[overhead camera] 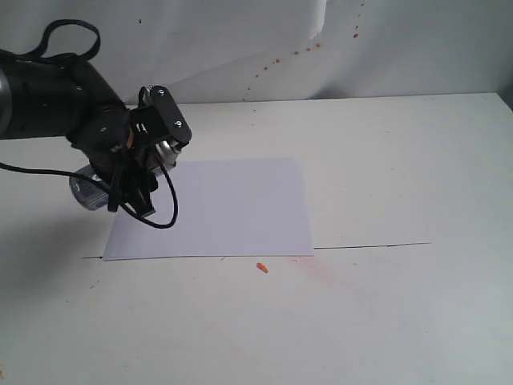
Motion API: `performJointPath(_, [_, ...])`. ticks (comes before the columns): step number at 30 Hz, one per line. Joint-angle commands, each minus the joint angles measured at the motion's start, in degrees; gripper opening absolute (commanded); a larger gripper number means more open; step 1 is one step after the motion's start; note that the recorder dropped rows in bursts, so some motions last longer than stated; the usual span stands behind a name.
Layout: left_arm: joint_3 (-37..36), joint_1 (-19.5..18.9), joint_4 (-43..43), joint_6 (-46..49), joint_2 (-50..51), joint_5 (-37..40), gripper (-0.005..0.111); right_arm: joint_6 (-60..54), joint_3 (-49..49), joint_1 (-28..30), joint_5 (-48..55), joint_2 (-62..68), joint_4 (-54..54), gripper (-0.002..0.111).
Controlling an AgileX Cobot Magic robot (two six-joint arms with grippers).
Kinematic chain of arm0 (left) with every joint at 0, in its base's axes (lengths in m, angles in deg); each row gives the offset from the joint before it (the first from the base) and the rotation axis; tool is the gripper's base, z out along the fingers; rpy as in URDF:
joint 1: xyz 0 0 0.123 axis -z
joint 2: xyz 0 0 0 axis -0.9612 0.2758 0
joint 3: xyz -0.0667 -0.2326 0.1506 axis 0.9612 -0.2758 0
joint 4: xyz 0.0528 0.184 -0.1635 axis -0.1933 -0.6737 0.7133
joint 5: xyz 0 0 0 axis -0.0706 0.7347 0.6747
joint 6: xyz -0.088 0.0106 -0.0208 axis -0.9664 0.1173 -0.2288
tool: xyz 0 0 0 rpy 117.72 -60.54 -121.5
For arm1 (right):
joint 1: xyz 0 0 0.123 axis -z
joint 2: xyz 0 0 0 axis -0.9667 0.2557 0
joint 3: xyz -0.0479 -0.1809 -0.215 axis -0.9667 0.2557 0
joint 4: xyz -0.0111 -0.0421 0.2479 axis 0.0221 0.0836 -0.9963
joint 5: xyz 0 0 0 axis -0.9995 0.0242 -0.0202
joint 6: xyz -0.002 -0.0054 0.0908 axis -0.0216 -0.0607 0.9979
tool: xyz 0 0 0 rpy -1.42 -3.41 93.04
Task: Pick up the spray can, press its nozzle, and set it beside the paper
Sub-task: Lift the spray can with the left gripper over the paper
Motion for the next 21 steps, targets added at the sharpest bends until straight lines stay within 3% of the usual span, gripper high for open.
performJointPath(1, [3.8,1.6,-0.9,6.2,1.6,1.9,0.0,0.0,0.2,0.4,-0.2,-0.3,0.4,0.0])
performJointPath(4, [5.7,2.2,-0.8,14.8,2.8,3.8,0.0,0.0,0.2,0.4,-0.2,-0.3,0.4,0.0])
performJointPath(14, [12.7,3.2,0.6,19.1,6.1,6.1,0.0,0.0,0.2,0.4,-0.2,-0.3,0.4,0.0])
performJointPath(21, [13.0,2.8,5.9,24.0,6.5,7.1,0.0,0.0,0.2,0.4,-0.2,-0.3,0.4,0.0])
